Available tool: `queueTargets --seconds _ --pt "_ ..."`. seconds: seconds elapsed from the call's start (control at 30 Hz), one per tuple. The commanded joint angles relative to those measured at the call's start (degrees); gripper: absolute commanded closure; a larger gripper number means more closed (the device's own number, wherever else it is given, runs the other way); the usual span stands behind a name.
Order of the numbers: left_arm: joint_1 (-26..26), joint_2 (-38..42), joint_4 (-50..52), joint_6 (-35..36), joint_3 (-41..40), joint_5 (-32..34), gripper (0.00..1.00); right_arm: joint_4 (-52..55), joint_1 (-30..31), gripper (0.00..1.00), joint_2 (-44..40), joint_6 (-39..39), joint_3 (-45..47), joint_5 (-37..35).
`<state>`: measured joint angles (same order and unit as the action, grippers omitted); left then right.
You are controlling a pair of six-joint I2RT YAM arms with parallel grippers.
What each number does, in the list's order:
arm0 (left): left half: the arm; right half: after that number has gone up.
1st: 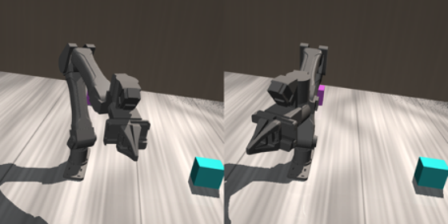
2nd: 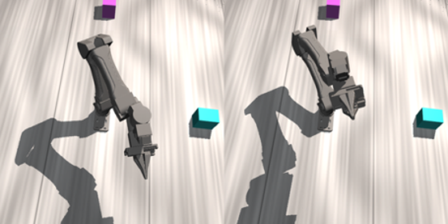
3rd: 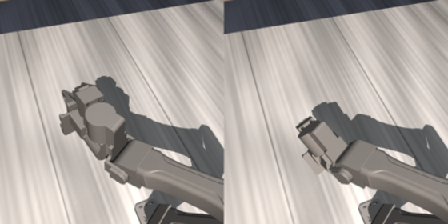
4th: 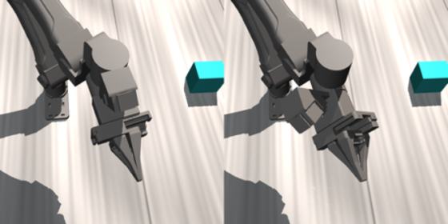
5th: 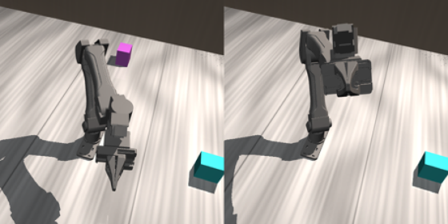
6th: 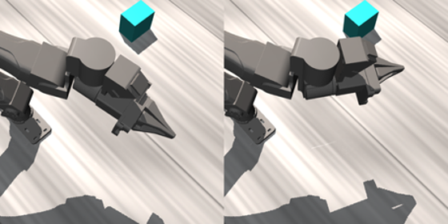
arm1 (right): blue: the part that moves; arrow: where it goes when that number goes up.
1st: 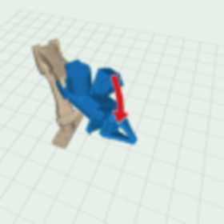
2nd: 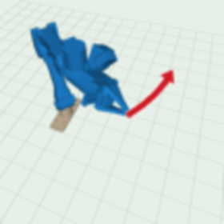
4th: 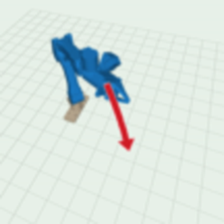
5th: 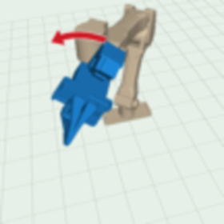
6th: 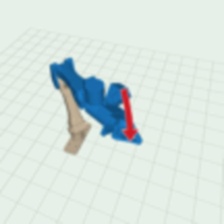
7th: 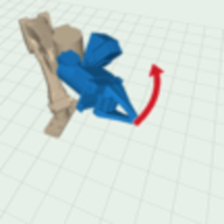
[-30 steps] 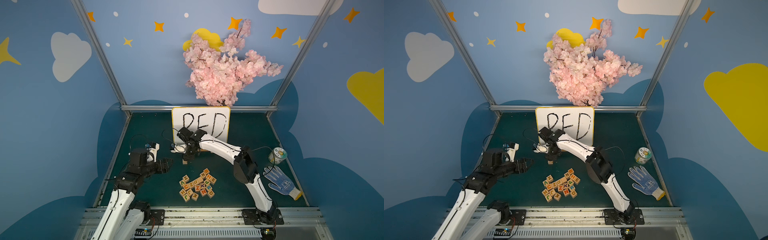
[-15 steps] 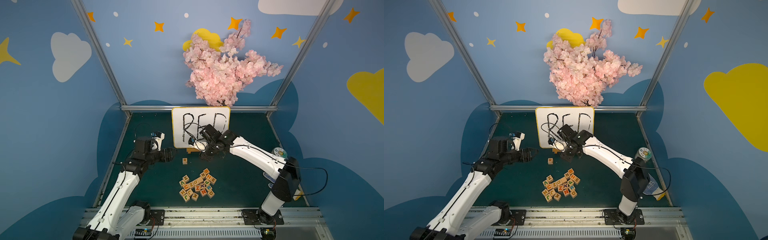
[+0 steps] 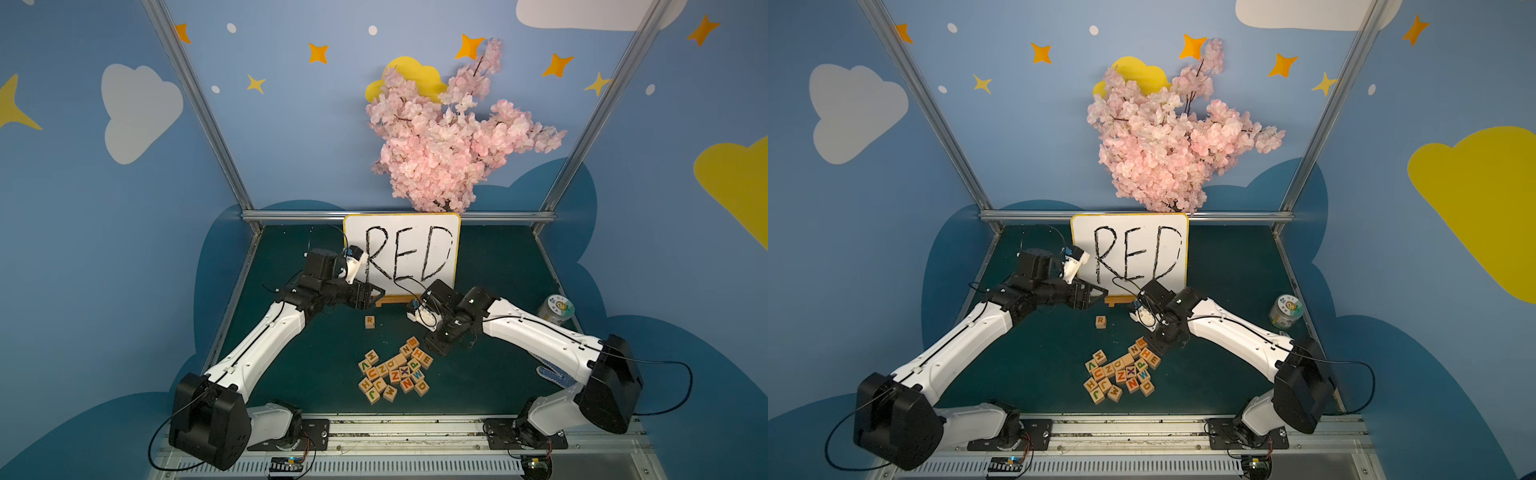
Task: Assemble the uppercase word "red" with letter blocks
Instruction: Pick up the letter block from the center of the board.
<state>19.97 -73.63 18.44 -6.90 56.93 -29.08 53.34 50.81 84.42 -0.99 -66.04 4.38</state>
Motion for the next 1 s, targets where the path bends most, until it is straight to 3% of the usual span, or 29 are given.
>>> queueTargets --seconds 0.0,0.3,0.97 --pt "2.1 0.9 2.1 5.5 -1.1 -1.9 0.22 -1.7 0.5 0.57 -0.9 4.5 2.2 0.5" --pt "7.1 0.8 6.1 7.1 -2.5 -0.2 0.22 -8.4 0.4 0.57 1.5 6.4 7.0 2.6" --pt "7.9 4.5 7.2 5.3 -6.7 1.2 0.22 -7.2 2.5 0.52 11.1 4.9 4.7 0.3"
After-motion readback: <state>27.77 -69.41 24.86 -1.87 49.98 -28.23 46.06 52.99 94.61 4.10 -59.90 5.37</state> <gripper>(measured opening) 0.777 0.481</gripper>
